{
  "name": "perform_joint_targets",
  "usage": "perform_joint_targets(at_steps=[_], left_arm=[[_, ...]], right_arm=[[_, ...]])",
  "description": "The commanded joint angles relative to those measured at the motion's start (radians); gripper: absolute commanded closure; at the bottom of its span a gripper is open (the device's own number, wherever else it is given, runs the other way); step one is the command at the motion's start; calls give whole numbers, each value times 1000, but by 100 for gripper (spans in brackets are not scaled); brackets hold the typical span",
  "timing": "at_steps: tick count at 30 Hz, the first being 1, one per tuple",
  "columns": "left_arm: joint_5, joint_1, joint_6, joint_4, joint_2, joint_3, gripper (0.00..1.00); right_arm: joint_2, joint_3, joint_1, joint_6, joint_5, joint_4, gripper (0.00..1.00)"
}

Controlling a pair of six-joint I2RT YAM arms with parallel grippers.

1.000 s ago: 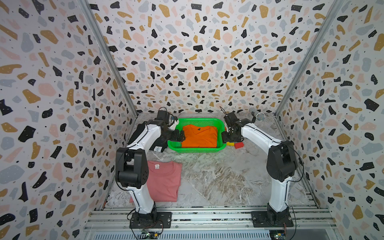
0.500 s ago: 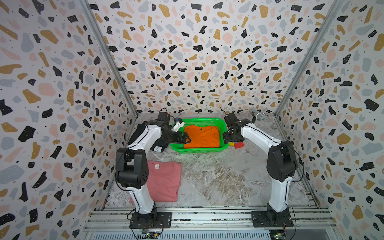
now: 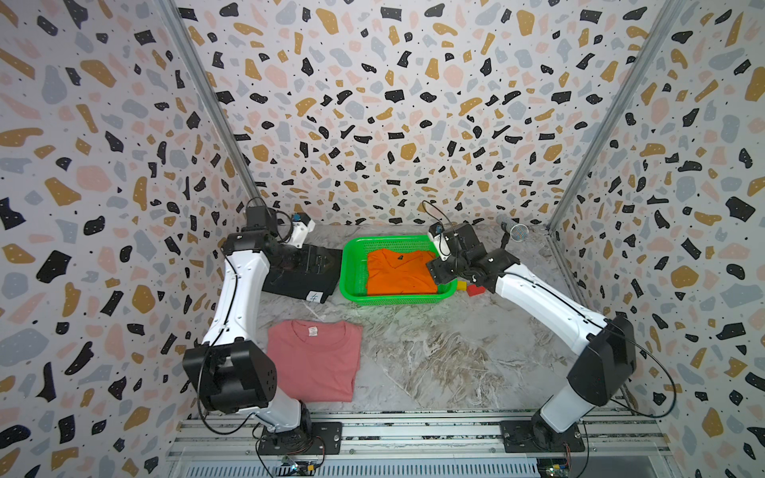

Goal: Put the folded t-shirts into the basket
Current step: Adjust the bin at the center of the board, then move the T-shirt to the center of the board.

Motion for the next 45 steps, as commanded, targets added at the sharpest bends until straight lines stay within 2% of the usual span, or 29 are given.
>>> perform_joint_targets(at_steps=[1,4,8,13,17,23,30,32,34,36,40,45], left_arm=[[-81,51,28,-36,-41,-71,0],[-128,103,17,-8,-74,-144,0],[-197,153,6,52,-101,-235,0],[-286,195,-28,129,-117,-316,0],[-306,213,-42,154,-105,-333,0],[-304,225,-45,165,-79,-324,0],[-283,227,-46,168,-56,-332,0],[-262,227,-54,170,-52,-348,0],[-195,227,-53,179,-56,-397,0],[-160,226,-8,195,-58,-466,0],[-209,227,94,202,-50,-529,0],[-129,226,160,182,-56,-560,0]], right_arm=[[-53,-151,80,-247,-310,288,16],[-39,-290,140,-375,-574,533,16],[108,-277,239,-387,-682,622,21],[326,-158,350,-386,-638,635,28],[511,0,389,-312,-641,553,49],[612,80,442,-449,-563,281,49],[594,45,441,-643,-491,4,44],[574,41,440,-712,-495,-93,36],[557,44,438,-782,-497,-205,26],[538,44,432,-830,-468,-305,24],[479,-7,401,-829,-478,-385,27],[390,-102,376,-788,-459,-387,27]])
